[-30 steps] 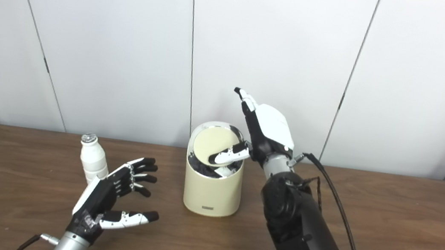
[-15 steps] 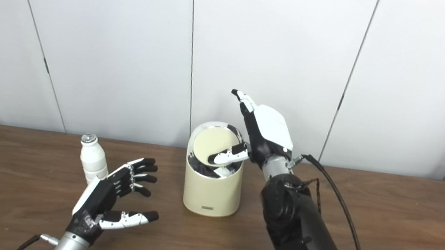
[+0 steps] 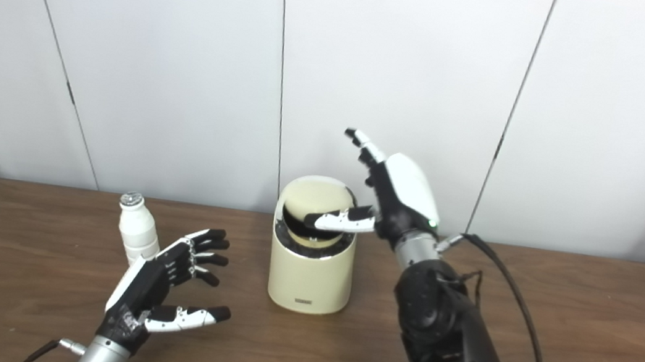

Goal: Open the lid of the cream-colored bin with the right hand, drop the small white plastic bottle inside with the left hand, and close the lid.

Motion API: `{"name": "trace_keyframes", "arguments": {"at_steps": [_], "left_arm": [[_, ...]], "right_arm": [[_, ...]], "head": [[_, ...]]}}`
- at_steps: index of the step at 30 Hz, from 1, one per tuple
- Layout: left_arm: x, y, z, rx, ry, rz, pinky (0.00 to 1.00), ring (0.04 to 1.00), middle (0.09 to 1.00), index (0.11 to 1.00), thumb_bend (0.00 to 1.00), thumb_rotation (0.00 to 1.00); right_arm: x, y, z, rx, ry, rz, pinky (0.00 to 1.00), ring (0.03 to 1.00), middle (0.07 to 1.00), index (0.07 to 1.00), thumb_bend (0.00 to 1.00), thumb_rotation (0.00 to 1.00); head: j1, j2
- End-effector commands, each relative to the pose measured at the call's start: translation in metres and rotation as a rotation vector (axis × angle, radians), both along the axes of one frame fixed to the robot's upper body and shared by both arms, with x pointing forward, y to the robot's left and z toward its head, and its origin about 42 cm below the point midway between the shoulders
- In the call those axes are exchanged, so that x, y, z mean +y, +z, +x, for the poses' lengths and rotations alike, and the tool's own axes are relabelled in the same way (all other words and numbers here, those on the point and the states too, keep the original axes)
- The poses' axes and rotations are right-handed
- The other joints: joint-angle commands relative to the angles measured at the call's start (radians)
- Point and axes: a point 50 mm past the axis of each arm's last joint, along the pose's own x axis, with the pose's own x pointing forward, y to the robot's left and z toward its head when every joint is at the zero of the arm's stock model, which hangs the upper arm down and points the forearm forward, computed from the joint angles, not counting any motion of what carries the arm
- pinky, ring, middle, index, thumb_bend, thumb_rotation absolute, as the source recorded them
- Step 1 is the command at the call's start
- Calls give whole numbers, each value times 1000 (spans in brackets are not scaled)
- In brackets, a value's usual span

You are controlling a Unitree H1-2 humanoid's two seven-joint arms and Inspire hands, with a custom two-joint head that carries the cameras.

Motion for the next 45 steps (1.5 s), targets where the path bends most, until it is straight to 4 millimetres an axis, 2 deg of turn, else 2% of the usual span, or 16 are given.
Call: {"name": "trace_keyframes", "arguments": {"at_steps": [1,3,5,9,16,23,27,36,41,45], "left_arm": [[-2,19,7,-78,-8,-12,585,729,802,839,762,32],[-2,19,6,-80,-7,-12,584,729,802,837,763,30],[-1,19,6,-81,-9,-13,584,731,802,837,761,29],[-1,19,6,-81,-8,-8,592,732,804,836,759,33],[0,19,5,-74,-11,-12,600,745,812,836,754,26],[1,20,5,-69,-8,-6,603,746,817,838,757,32],[0,21,4,-72,-10,-8,603,745,814,837,756,26],[1,22,1,-79,-5,5,595,738,810,834,754,18],[3,30,-6,-101,5,15,591,727,796,818,733,1],[10,35,-22,-99,29,49,545,670,750,781,720,0]], "right_arm": [[-2,13,-10,-82,26,72,725,861,901,911,861,175],[-8,7,-17,-87,29,116,751,885,914,912,841,144],[-16,-3,-24,-89,31,169,700,857,901,902,842,155],[-36,-30,-40,-78,27,268,705,842,875,891,813,184],[-58,-77,-68,-49,7,338,711,812,860,887,800,200],[-75,-115,-85,-9,-29,362,696,811,866,867,805,244],[-75,-125,-88,13,-27,397,707,812,869,858,810,214],[-71,-133,-90,38,-8,427,710,800,859,834,806,159],[-75,-135,-91,39,-14,404,700,795,858,837,804,198],[-81,-136,-90,39,-18,399,700,794,862,844,799,195]], "head": [[-1,0],[-3,0],[-6,0],[-6,0],[-6,1],[-6,1],[0,3],[12,6],[63,4],[121,-7]]}}
